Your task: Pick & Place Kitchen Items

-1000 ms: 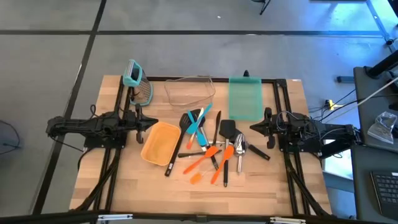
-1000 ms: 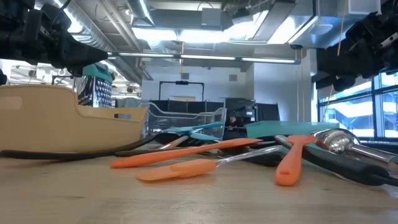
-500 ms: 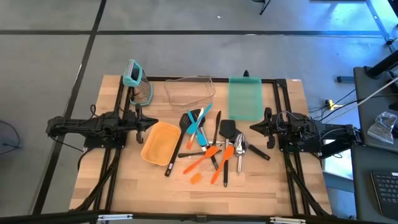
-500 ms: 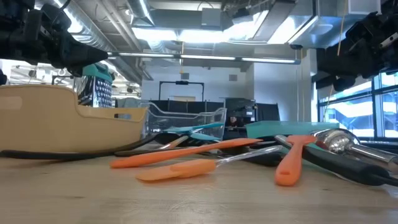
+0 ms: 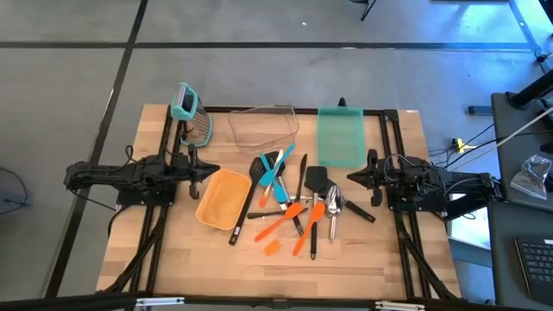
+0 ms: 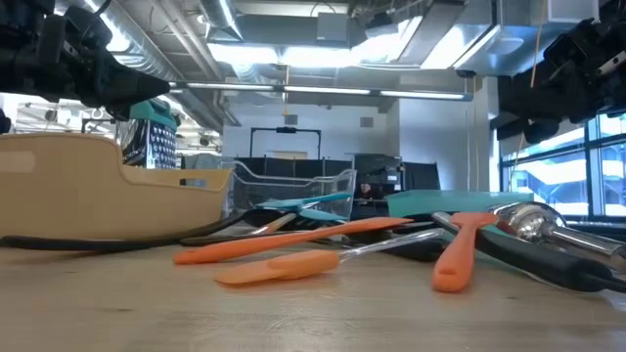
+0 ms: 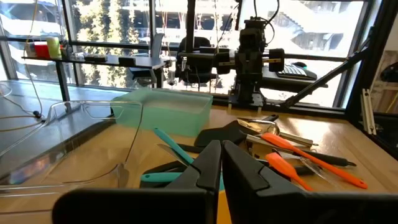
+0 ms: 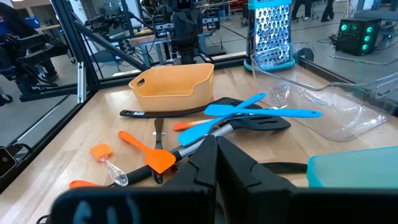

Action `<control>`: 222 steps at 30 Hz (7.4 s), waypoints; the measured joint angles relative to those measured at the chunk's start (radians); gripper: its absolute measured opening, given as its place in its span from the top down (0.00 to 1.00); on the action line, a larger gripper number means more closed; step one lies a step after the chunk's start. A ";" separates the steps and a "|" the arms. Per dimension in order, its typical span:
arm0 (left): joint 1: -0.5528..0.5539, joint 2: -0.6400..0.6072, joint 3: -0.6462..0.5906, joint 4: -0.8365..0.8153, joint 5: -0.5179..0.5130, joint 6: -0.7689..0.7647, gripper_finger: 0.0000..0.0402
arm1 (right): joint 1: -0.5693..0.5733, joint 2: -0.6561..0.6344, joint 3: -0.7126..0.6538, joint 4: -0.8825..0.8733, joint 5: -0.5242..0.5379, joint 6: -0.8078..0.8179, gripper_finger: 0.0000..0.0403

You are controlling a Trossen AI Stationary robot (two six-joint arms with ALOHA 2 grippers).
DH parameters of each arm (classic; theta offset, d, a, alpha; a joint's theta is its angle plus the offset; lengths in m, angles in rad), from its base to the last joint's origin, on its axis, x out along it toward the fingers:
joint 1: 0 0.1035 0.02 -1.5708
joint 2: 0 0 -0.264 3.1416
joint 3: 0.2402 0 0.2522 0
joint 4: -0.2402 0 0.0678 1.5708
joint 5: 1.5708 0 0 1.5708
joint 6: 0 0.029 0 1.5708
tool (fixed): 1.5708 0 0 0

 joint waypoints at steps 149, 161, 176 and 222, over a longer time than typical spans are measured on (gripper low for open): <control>0.000 0.000 0.000 0.000 0.000 0.000 0.97 | -0.002 0.000 0.000 0.969 0.026 -0.335 0.98; 0.000 0.000 0.000 0.000 0.000 0.000 0.97 | -0.002 0.000 0.000 1.301 -0.002 -0.281 0.98; 0.000 0.000 0.000 0.000 0.000 0.000 0.97 | -0.001 0.109 0.143 1.026 -0.188 0.014 0.98; -0.002 0.127 0.115 0.929 0.202 0.153 0.98 | 0.216 1.058 0.444 0.443 -0.421 0.212 0.98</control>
